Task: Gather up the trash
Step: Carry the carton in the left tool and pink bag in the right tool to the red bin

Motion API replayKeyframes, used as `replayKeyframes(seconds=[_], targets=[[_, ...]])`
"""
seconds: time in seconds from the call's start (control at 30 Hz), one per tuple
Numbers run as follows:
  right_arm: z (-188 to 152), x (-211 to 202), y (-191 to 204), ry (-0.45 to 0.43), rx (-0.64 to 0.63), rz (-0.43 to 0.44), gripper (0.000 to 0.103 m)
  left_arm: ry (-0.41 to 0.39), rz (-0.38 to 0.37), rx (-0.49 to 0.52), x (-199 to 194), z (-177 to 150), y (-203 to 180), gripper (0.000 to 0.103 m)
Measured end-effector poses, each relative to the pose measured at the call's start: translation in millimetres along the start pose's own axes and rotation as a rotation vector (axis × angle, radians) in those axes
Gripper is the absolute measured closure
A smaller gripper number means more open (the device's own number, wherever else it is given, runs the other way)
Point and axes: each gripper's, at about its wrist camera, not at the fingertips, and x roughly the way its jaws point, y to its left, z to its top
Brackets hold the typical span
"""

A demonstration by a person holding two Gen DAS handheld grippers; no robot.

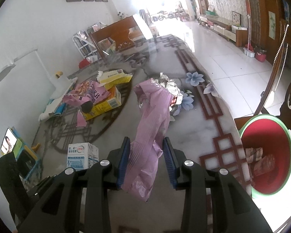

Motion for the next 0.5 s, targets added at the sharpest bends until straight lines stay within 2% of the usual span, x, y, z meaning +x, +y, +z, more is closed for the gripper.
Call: replayKeyframes(seconds=[0.3, 0.4, 0.5], targets=[[-2, -12, -6, -0.033, 0.018, 0.017, 0.068, -0.009, 0.003, 0.028, -4, -1, -9, 0.045], [-4, -22, -9, -0.037, 0.043, 0.070, 0.068, -0.017, -0.007, 0.038, -8, 1, -13, 0.045], [-8, -39, -10, -0.057, 0.039, 0.086, 0.067, -0.016, -0.018, 0.050, -9, 3, -18, 0.045]])
